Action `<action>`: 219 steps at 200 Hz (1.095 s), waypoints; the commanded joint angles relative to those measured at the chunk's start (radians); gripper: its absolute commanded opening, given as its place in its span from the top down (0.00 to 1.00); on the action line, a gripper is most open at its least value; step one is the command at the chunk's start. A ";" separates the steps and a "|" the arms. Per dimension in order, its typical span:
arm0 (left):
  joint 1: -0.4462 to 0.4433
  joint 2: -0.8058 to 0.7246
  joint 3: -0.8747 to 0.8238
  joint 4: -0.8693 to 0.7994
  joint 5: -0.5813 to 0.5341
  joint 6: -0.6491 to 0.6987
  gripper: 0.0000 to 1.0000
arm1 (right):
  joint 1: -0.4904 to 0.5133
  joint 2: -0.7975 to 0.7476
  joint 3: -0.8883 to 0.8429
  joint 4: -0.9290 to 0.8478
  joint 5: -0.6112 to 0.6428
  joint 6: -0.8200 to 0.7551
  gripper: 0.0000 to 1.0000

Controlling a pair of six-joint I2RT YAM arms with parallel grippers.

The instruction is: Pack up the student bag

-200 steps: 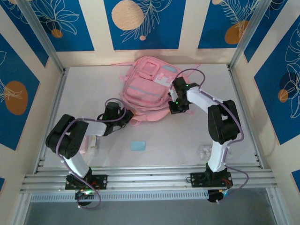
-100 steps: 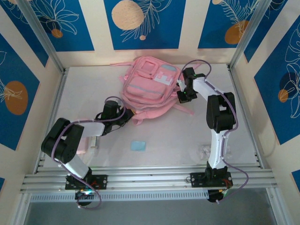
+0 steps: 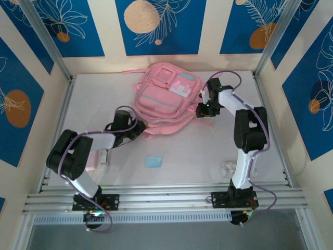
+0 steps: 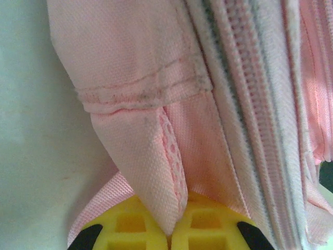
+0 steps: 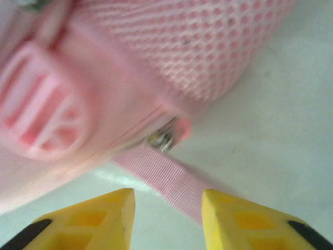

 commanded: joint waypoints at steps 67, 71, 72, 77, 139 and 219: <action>0.045 0.000 0.114 -0.186 0.157 0.236 1.00 | 0.031 -0.086 0.031 0.164 -0.104 0.106 0.46; 0.049 -0.008 0.115 -0.205 0.149 0.250 1.00 | 0.031 -0.073 0.046 0.169 -0.107 0.107 0.46; 0.050 -0.009 0.115 -0.209 0.147 0.253 1.00 | 0.030 -0.070 0.050 0.170 -0.108 0.107 0.46; 0.054 -0.020 0.116 -0.231 0.139 0.270 1.00 | 0.030 -0.053 0.067 0.178 -0.110 0.108 0.46; 0.067 -0.038 0.102 -0.262 0.118 0.317 1.00 | 0.024 0.156 0.236 0.257 -0.105 0.153 0.41; 0.095 0.030 0.144 -0.168 0.095 0.291 1.00 | 0.091 0.118 0.083 0.304 -0.242 0.224 0.33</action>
